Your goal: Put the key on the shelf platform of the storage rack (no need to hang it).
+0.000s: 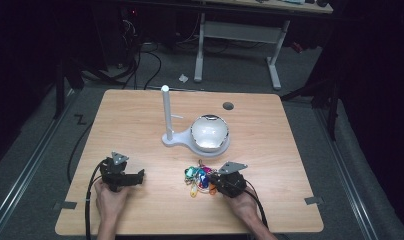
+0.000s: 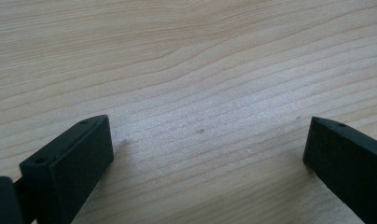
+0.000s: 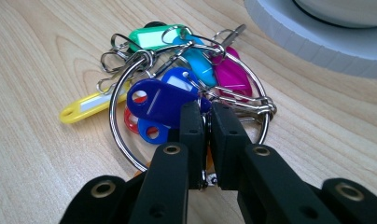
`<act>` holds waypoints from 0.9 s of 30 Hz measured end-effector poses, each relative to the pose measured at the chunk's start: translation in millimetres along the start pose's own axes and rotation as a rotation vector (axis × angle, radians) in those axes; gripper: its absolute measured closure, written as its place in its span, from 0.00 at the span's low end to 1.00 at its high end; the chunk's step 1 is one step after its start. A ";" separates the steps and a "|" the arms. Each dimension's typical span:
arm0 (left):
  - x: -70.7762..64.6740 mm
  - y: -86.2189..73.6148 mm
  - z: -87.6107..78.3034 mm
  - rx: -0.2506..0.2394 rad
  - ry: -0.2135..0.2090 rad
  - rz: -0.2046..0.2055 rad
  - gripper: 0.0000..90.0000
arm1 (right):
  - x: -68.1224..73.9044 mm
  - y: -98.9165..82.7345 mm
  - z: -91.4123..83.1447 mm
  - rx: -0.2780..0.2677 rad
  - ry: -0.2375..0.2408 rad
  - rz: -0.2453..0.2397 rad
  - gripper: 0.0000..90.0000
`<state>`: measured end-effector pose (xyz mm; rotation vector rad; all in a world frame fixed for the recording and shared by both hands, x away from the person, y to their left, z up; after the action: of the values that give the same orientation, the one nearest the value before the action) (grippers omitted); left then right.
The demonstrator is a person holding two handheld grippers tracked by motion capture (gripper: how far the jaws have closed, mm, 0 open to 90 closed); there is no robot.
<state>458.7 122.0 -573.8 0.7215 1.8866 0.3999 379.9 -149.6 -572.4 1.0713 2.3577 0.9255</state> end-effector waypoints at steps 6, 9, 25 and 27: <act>0.0 0.2 0.0 -0.001 0.001 -0.001 0.02 | 2.5 0.3 -2.4 -0.011 -0.004 -0.024 0.97; 0.0 0.3 0.0 -0.003 0.002 -0.004 0.02 | 1.3 3.6 -7.3 -0.040 0.010 -0.013 0.97; 0.2 0.9 -0.1 -0.006 0.003 -0.004 0.03 | -16.9 30.1 -40.5 -0.131 0.046 0.016 0.97; 0.2 0.8 -0.1 -0.006 0.003 -0.005 0.03 | -17.5 31.7 -42.2 -0.137 0.048 0.017 0.97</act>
<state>458.8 122.8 -573.4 0.7128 1.8888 0.4038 382.9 -164.8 -518.9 1.0274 2.2892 1.1126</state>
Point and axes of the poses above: each handheld gripper's, and its own axes: z roughly forward along the jaws, y roughly out of its top, x roughly to its left, the point moved 7 cm from there along z, roughly forward along the jaws, and after that the axes turned 6 degrees about -y, right-handed, at the moved point
